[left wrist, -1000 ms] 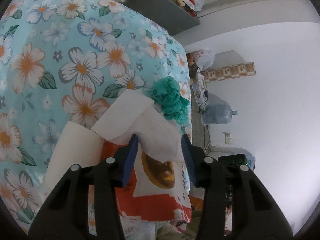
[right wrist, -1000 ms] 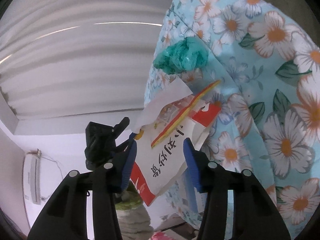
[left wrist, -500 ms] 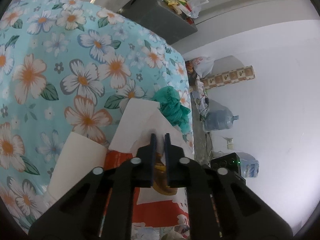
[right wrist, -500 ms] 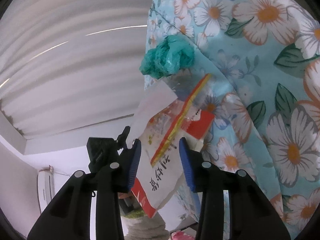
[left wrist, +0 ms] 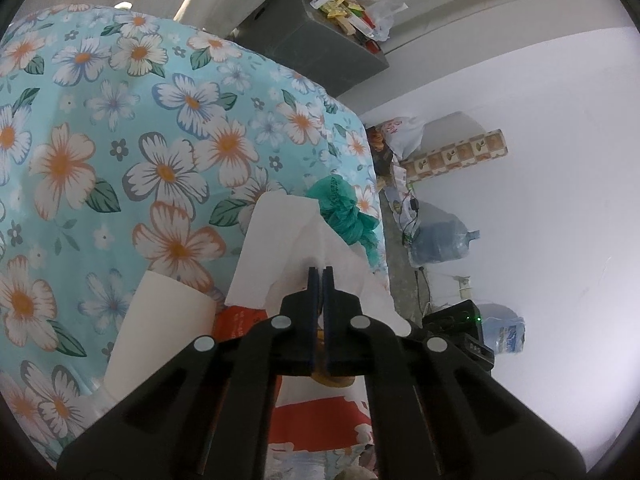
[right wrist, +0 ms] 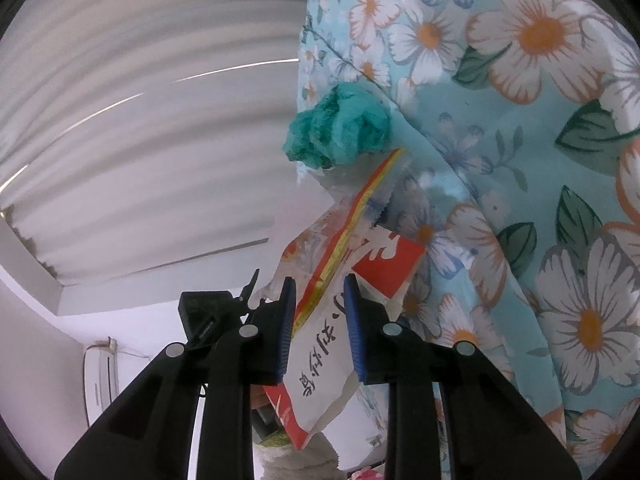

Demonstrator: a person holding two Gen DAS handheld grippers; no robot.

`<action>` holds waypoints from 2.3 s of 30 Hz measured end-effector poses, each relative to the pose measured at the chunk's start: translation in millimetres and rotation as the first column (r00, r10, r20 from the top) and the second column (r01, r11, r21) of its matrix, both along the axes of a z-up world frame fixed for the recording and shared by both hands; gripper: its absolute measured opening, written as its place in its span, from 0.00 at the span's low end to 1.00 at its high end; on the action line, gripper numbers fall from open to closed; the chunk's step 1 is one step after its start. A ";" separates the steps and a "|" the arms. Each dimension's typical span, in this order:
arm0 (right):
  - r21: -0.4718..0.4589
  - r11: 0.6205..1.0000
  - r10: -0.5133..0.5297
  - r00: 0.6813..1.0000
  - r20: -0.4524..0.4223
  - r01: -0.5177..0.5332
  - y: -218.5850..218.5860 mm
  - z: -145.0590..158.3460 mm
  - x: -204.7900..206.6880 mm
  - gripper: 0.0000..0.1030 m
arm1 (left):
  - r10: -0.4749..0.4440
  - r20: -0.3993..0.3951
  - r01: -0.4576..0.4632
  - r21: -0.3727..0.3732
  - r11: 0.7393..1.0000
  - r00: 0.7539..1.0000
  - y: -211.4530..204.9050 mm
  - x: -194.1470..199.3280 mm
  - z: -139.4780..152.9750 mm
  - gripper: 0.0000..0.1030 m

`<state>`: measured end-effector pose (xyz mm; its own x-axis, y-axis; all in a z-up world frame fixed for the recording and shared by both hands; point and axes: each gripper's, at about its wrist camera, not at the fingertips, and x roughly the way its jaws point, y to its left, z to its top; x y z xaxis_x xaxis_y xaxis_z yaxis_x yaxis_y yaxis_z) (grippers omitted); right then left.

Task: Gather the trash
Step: 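Close the right tool on the striped clear bag while left holds the tissue, then carry both tools over the blue wastebasket and open them to drop trash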

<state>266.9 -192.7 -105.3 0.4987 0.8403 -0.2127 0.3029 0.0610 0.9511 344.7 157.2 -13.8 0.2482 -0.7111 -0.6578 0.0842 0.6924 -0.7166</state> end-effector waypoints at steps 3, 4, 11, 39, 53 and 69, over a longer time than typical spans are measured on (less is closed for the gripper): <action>0.027 1.000 0.009 1.000 0.015 -0.009 3.7 0.8 1.7 0.26 | -0.008 -0.003 0.008 -0.002 1.000 1.000 -0.9 0.1 -0.5 0.00; 0.024 1.000 0.010 1.000 0.011 -0.010 4.3 0.4 1.6 0.26 | -0.012 -0.003 0.012 0.002 1.000 1.000 -2.1 0.0 -0.8 0.00; 0.027 1.000 0.002 1.000 -0.019 -0.002 4.8 -7.0 -0.4 0.26 | -0.023 -0.001 0.023 0.013 1.000 1.000 -7.1 -0.6 -2.4 0.00; 0.073 0.993 -0.104 0.980 0.168 0.093 -30.9 37.2 -49.7 0.06 | 0.056 0.199 -0.039 -0.088 0.995 0.978 9.6 -34.8 65.6 0.00; 0.074 0.963 -0.269 0.937 0.224 0.259 -91.5 54.2 -125.6 0.06 | 0.049 0.494 -0.019 -0.066 0.998 0.868 -23.7 -94.6 150.7 0.00; 0.148 0.858 -0.514 0.820 0.251 0.492 -185.6 31.1 -227.7 0.06 | -0.172 0.555 0.167 0.060 0.984 0.814 -181.6 -151.6 160.2 0.00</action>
<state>39.2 -378.3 -74.2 0.8848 0.4637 0.0464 0.0012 -0.1018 0.9948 193.2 -24.5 146.4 0.4489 -0.7713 -0.4511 0.5830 0.6354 -0.5063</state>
